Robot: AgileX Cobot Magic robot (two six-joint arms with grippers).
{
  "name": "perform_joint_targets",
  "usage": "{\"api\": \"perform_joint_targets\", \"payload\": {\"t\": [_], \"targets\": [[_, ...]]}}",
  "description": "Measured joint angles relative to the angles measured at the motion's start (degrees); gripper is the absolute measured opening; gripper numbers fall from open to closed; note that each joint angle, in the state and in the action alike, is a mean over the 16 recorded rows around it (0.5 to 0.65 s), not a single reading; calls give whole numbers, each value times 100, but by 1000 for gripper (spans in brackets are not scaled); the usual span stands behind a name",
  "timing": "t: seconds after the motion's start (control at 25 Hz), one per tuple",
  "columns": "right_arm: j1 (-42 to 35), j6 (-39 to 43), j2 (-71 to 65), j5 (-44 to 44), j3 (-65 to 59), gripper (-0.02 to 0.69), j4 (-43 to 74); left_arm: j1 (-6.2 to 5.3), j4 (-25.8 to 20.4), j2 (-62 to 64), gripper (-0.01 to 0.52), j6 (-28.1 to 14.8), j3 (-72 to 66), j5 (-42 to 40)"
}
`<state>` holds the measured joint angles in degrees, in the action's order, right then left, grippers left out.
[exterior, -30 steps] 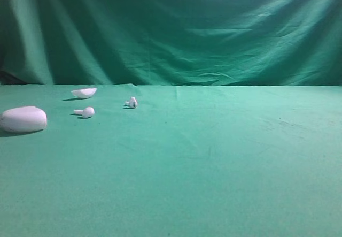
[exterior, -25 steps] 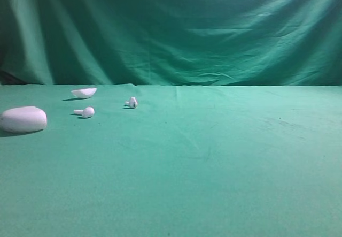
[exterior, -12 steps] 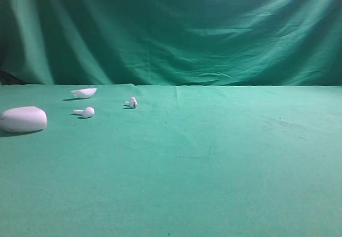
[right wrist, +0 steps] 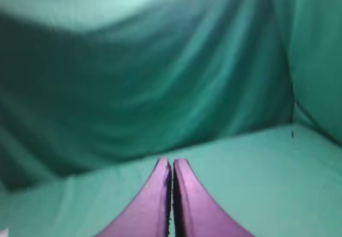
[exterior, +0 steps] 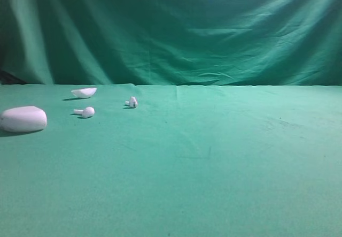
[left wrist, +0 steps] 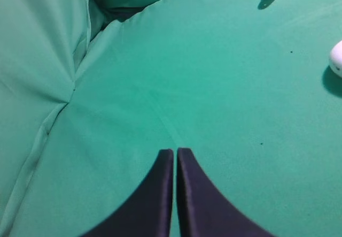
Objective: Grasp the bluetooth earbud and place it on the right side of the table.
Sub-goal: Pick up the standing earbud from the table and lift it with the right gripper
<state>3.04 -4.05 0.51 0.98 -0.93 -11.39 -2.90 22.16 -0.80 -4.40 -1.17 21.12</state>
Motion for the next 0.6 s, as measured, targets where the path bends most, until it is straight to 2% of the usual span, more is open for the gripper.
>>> {"api": "perform_joint_targets", "payload": {"t": [0.24, 0.6], "targets": [[0, 2, -335, -489, 562, 0, -115, 0, 0, 0, 0, 0, 0, 0], [-1, -81, -1930, 865, 1747, 0, 77, 0, 0, 0, 0, 0, 0, 0]]}}
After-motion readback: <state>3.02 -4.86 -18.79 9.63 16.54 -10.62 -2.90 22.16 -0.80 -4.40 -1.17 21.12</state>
